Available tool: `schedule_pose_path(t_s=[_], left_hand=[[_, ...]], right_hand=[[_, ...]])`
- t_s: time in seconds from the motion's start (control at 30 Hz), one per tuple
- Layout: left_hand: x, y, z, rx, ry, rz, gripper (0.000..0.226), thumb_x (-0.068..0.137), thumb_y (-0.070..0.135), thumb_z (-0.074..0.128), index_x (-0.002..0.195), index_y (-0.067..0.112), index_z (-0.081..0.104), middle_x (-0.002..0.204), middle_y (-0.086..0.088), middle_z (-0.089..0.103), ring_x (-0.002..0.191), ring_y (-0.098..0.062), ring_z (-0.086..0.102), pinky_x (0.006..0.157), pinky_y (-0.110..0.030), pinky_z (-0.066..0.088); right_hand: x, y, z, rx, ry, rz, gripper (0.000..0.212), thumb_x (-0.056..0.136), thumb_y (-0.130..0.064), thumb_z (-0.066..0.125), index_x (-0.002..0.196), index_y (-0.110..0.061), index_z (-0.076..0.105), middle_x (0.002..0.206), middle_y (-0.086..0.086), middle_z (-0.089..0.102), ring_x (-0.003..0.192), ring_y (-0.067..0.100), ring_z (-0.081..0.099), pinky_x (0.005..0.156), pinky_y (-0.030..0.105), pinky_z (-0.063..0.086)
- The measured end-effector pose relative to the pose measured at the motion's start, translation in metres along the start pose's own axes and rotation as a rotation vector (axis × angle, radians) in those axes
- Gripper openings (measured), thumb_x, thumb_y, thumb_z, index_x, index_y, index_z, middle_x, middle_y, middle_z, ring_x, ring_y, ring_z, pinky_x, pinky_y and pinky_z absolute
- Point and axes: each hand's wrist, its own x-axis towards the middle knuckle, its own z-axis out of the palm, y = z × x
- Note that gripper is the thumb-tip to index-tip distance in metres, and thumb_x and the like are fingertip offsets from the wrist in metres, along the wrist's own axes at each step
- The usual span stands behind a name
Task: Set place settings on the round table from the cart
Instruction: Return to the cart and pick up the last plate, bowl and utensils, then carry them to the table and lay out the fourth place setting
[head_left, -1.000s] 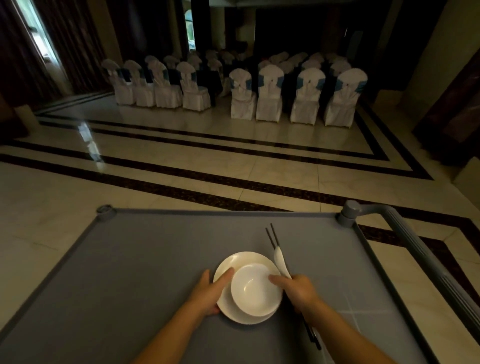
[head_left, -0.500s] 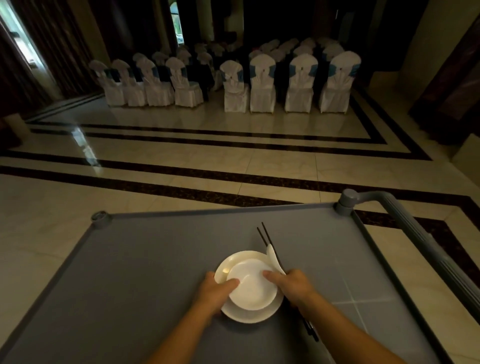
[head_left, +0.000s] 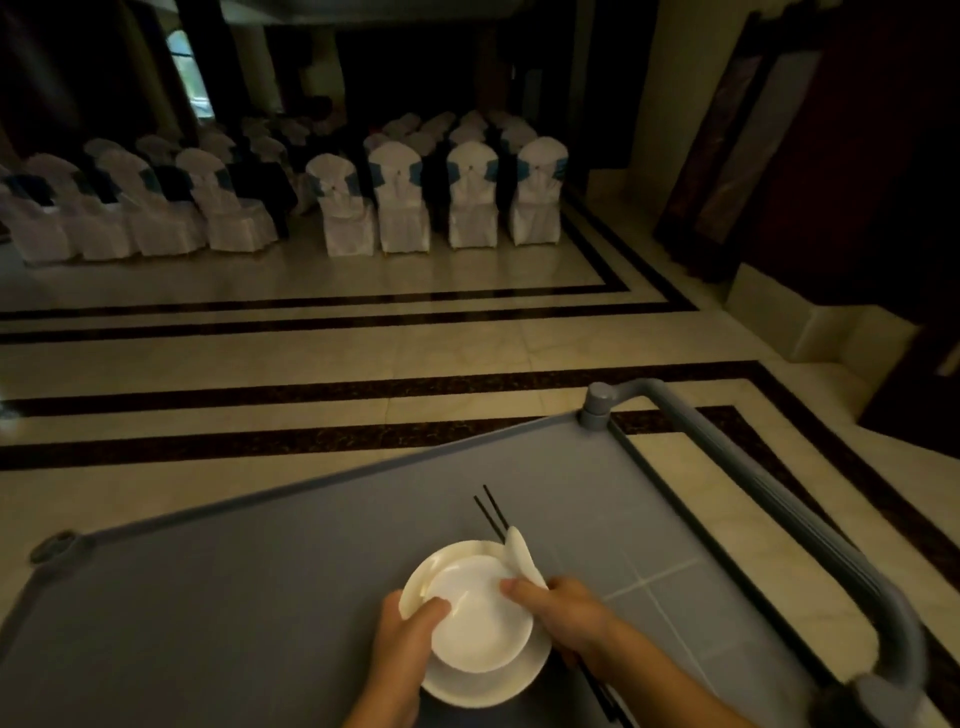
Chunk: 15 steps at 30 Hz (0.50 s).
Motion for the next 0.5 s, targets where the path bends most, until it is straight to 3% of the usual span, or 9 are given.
schedule_pose_path(t_s=[0.07, 0.2, 0.3, 0.4, 0.5], left_hand=[[-0.001, 0.008, 0.004, -0.010, -0.062, -0.001, 0.044, 0.071, 0.016, 0.074, 0.112, 0.008, 0.060, 0.104, -0.013, 0.067, 0.095, -0.030, 0.064, 0.076, -0.039, 0.051], [-0.009, 0.030, 0.017, -0.011, -0.215, 0.035, 0.037, 0.076, 0.014, 0.074, 0.108, 0.017, 0.055, 0.107, -0.011, 0.062, 0.096, -0.028, 0.061, 0.075, -0.038, 0.049], [-0.020, 0.043, 0.037, 0.019, -0.361, 0.089, 0.030, 0.085, 0.010, 0.068, 0.110, 0.017, 0.054, 0.106, -0.008, 0.061, 0.094, -0.025, 0.061, 0.070, -0.035, 0.049], [-0.042, 0.052, 0.066, 0.040, -0.470, 0.124, 0.022, 0.085, 0.009, 0.067, 0.096, 0.023, 0.055, 0.096, 0.000, 0.063, 0.086, -0.019, 0.061, 0.063, -0.029, 0.045], [-0.073, 0.053, 0.099, 0.105, -0.591, 0.152, 0.021, 0.083, 0.007, 0.067, 0.091, 0.023, 0.056, 0.093, -0.002, 0.065, 0.086, -0.021, 0.063, 0.067, -0.033, 0.050]], right_hand=[[-0.013, -0.001, -0.003, 0.031, 0.052, 0.014, 0.059, 0.079, -0.049, 0.075, 0.121, -0.010, 0.060, 0.108, 0.004, 0.069, 0.093, 0.019, 0.068, 0.071, 0.029, 0.058], [-0.047, 0.003, -0.013, 0.079, 0.197, 0.021, 0.052, 0.078, -0.057, 0.071, 0.107, -0.014, 0.063, 0.098, 0.004, 0.070, 0.069, 0.015, 0.064, 0.049, 0.023, 0.046], [-0.075, 0.014, -0.027, 0.103, 0.318, 0.027, 0.057, 0.072, -0.068, 0.068, 0.104, -0.021, 0.064, 0.100, 0.005, 0.072, 0.072, 0.019, 0.064, 0.053, 0.027, 0.047], [-0.109, 0.029, -0.044, 0.155, 0.455, 0.023, 0.059, 0.067, -0.073, 0.067, 0.102, -0.026, 0.063, 0.098, 0.003, 0.073, 0.079, 0.022, 0.069, 0.059, 0.028, 0.052], [-0.151, 0.050, -0.068, 0.219, 0.607, 0.046, 0.060, 0.066, -0.072, 0.068, 0.101, -0.024, 0.067, 0.092, 0.001, 0.073, 0.075, 0.017, 0.073, 0.059, 0.025, 0.059]])
